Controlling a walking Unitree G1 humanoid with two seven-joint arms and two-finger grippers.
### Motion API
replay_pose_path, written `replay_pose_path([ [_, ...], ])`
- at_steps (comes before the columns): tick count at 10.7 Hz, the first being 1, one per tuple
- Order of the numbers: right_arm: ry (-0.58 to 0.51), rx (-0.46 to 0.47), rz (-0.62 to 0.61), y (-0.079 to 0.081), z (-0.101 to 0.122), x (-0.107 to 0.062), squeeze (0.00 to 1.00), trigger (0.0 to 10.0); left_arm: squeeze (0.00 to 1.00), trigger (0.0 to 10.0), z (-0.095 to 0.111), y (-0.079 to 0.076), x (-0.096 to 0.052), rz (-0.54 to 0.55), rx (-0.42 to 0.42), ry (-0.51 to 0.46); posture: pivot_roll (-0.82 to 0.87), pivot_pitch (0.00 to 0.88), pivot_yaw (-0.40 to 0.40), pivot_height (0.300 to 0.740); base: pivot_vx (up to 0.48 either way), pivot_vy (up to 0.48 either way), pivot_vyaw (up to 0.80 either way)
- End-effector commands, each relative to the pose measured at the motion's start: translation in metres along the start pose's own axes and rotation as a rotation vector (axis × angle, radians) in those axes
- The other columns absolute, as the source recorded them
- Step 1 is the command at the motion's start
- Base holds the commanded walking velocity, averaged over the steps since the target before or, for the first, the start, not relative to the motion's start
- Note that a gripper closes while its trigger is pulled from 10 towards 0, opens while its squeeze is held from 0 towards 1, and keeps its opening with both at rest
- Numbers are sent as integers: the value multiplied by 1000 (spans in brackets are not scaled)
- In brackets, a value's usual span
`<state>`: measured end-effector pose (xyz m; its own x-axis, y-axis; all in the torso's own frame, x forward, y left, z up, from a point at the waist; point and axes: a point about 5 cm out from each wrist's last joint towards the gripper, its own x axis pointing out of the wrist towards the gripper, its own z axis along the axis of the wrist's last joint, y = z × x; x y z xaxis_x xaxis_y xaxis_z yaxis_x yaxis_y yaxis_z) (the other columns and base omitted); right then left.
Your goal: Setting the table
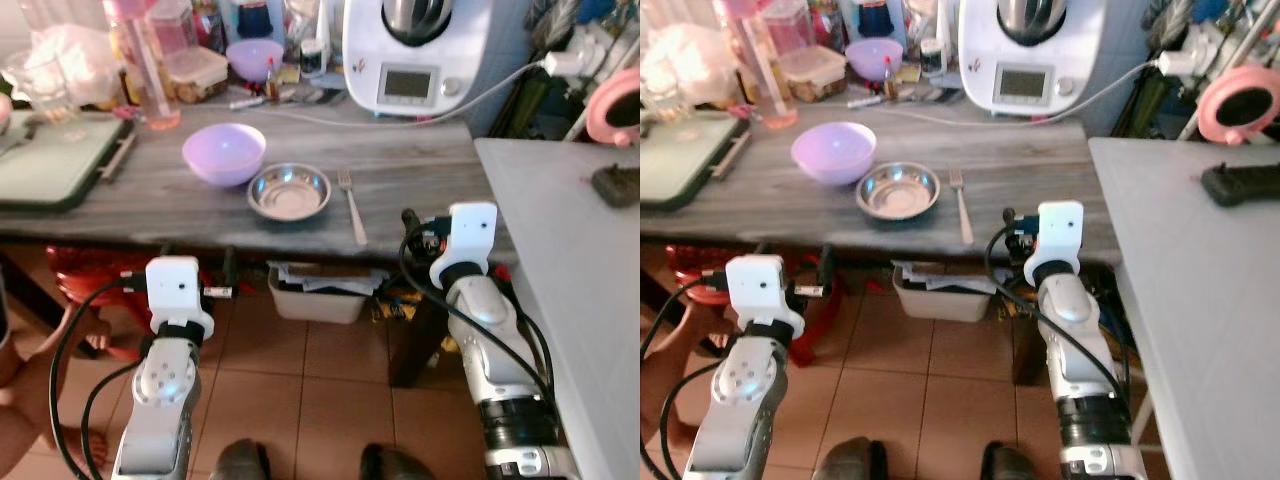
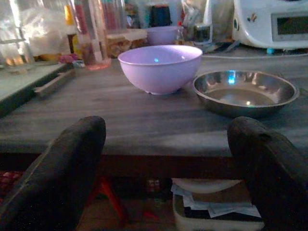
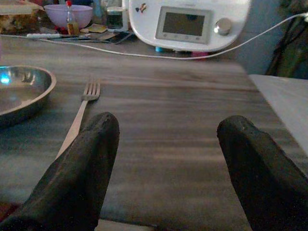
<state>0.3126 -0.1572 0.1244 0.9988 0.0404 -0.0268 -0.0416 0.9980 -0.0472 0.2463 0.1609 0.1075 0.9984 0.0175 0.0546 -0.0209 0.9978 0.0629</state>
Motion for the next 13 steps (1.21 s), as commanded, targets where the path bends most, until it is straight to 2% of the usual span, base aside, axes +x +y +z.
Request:
replay_pose_path([
  [1, 27, -4, -14, 0, -5, -1, 0, 10000, 0, 10000, -1, -2, 0, -3, -4, 0, 82, 0, 20, 740, -266, 0, 0],
  [4, 60, 48, 28, 9, -10, -4, 0, 10000, 0, 10000, -4, -4, -2, -11, -9, 13, 79, 0, 24, 740, -259, 0, 0],
  [5, 78, 103, 70, 12, -11, -5, 0, 10000, 0, 10000, -4, -4, -2, -11, -8, 13, 79, 0, 25, 740, -255, 0, 0],
  [8, 14, 72, 10, 0, -2, -4, 0, 10000, 0, 10000, -3, -4, -1, -11, -11, 1, 78, 0, 27, 740, -81, 0, 0],
  [10, -8, 41, -13, -8, -8, -23, 0, 10000, 0, 10000, -5, -1, -9, -19, -9, 10, 70, 16, 26, 740, 0, 0, 0],
  [11, -21, -4, -32, -22, -8, -32, 0, 10000, 0, 10000, -9, -1, -16, -37, -19, 25, 61, 22, 29, 740, 0, 0, -563],
  [12, -5, 0, -43, -26, -11, -33, 0, 10000, 0, 10000, -9, -2, -17, -49, -23, 25, 59, 24, 31, 740, 0, -277, -800],
  [13, -11, 3, -37, -24, -9, -31, 0, 10000, 0, 10000, -8, -4, -16, -64, -26, 23, 59, 23, 34, 740, 0, -319, 0],
])
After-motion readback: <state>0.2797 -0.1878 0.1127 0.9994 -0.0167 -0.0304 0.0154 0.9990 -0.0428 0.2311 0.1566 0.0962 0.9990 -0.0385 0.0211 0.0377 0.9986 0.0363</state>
